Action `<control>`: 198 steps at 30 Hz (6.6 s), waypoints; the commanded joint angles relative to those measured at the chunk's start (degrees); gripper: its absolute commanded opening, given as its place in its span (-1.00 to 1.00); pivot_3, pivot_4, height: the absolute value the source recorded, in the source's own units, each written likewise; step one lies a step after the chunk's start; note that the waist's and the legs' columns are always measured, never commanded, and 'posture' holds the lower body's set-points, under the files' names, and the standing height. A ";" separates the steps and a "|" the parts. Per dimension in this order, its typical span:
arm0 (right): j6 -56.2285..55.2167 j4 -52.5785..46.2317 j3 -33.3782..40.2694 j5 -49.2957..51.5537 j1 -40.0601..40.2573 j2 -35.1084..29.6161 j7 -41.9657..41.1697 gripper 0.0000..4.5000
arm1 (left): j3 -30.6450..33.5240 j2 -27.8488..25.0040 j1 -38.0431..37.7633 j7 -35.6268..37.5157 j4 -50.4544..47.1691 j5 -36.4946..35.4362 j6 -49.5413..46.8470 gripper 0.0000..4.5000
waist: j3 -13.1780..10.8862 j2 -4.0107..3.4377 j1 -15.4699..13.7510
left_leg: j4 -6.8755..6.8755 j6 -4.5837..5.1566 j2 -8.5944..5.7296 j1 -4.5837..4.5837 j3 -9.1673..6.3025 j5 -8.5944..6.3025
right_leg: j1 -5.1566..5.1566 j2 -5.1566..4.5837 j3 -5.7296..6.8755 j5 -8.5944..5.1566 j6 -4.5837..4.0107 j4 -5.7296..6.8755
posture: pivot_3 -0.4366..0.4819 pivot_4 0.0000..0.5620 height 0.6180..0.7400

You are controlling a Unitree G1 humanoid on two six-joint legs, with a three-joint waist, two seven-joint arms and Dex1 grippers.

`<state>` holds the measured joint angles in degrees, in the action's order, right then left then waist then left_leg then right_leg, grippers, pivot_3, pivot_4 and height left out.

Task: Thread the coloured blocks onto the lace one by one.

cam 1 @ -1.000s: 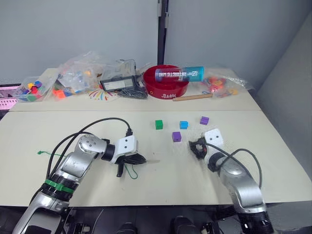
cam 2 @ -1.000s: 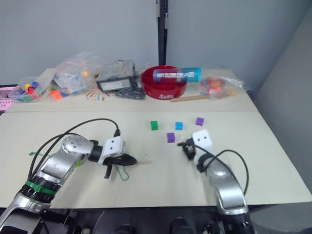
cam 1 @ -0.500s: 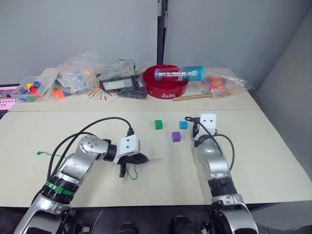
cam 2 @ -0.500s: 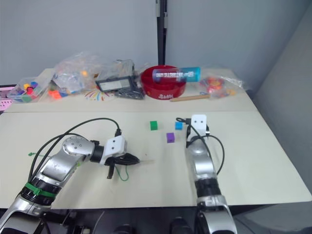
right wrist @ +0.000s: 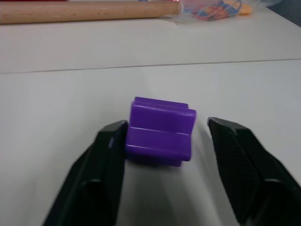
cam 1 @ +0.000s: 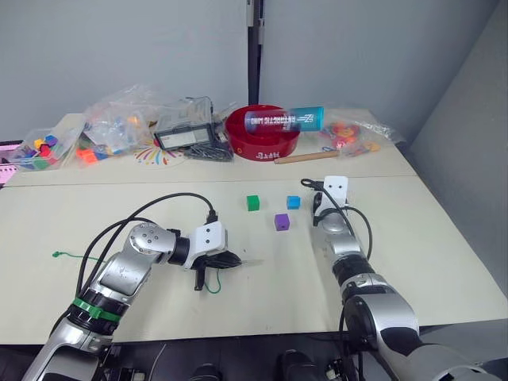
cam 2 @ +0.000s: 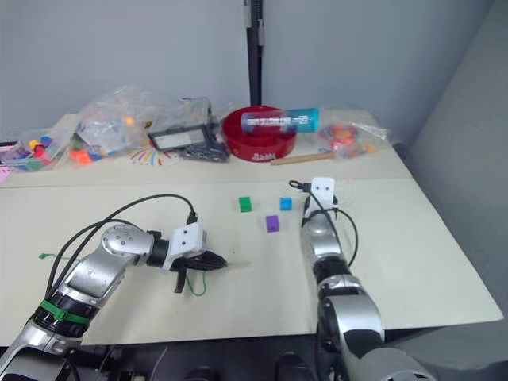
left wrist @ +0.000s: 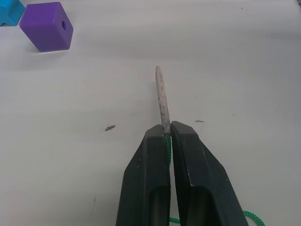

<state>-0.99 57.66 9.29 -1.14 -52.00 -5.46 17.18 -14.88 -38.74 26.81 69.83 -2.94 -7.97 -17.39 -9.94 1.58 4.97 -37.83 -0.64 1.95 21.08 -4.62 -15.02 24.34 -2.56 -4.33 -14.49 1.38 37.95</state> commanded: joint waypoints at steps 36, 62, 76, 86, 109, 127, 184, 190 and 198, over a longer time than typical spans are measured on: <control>45.25 -91.63 -25.73 6.88 58.34 2.25 -22.46 0.27 | 0.34 -1.24 1.12 1.47 1.15 -0.26 3.31 -1.00 | 0.12 -0.11 -1.00 | 0.00 -0.11 0.06 -0.04 -0.07 0.07 | -0.08 0.09 0.05 -0.28 0.43 -0.15 | -0.05 -0.47 1.00; 2.03 -44.72 -29.43 11.90 17.74 -30.16 -95.81 0.98 | 2.45 -4.91 -4.47 -0.04 -9.35 -2.63 -3.53 -1.00 | -0.04 -0.05 -1.20 | -0.03 -0.04 0.00 0.09 -0.04 0.02 | -0.11 -0.02 0.10 -0.04 0.09 -0.38 | -0.05 -0.47 1.00; -0.70 -38.65 -25.80 12.99 16.74 -26.89 -97.81 -0.39 | 2.13 -5.84 -6.11 -1.64 -12.80 -2.27 -6.32 -1.00 | -0.06 -0.07 -1.41 | -0.03 -0.04 0.01 0.03 -0.05 0.03 | -0.11 -0.01 0.10 -0.03 0.07 -0.27 | -0.05 -0.47 1.00; 17.93 -56.85 -27.44 8.62 25.57 -23.95 -81.70 -0.39 | -1.10 -4.01 -1.58 -3.18 -12.33 -0.16 -9.64 -1.00 | -0.05 -0.07 -2.03 | -0.04 -0.04 -0.01 0.05 -0.07 0.03 | -0.10 -0.01 0.09 -0.04 0.07 -0.23 | -0.05 -0.47 1.00; 19.07 -59.92 -30.49 6.54 27.93 -24.90 -79.07 -0.39 | -6.73 -2.45 4.07 -5.62 -12.38 3.48 -14.68 -1.00 | -0.05 -0.06 -1.62 | -0.05 -0.06 -0.01 -0.05 -0.07 0.04 | -0.15 0.03 0.09 -0.03 0.06 -0.09 | -0.05 -0.47 1.00; 22.80 -64.48 -31.40 6.15 27.83 -24.10 -78.50 -0.39 | -10.48 2.02 4.94 -5.19 -11.90 4.22 -14.17 -1.00 | -0.04 -0.06 -2.30 | -0.06 -0.06 -0.02 -0.06 -0.07 0.04 | -0.19 0.03 0.09 -0.03 0.06 -0.12 | -0.05 -0.47 1.00; 5.80 -51.77 -29.94 7.67 27.14 -23.41 -84.69 -0.39 | -8.43 -4.15 6.22 -0.97 -12.84 3.35 -14.52 -1.00 | -0.04 -0.06 -2.26 | -0.06 -0.06 -0.01 -0.06 -0.07 0.04 | -0.18 0.03 0.09 -0.03 0.06 -0.12 | -0.05 -0.47 1.00; 5.70 -51.75 -29.94 7.57 26.64 -22.82 -84.83 -0.39 | -9.07 -5.00 5.87 -0.26 -12.58 3.89 -14.13 -1.00 | -0.04 -0.06 -2.13 | -0.06 -0.06 0.00 -0.07 -0.07 0.04 | -0.18 0.04 0.09 -0.03 0.06 -0.11 | -0.05 -0.47 1.00; 5.25 -51.76 -29.38 8.03 27.07 -23.01 -85.62 -0.39 | -9.23 -4.84 6.14 -0.77 -11.98 4.59 -13.95 -1.00 | -0.04 -0.06 -1.93 | -0.07 -0.06 0.00 -0.07 -0.07 0.04 | -0.17 0.05 0.09 -0.03 0.06 -0.08 | -0.05 -0.47 1.00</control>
<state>4.56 6.11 -19.14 6.92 -25.75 -28.60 -67.40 -24.18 -43.60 31.77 69.23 -14.26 -4.10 -32.14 -9.98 1.52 3.04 -37.89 -0.69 1.95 21.01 -4.69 -14.98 24.18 -2.51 -4.24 -14.52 1.44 37.87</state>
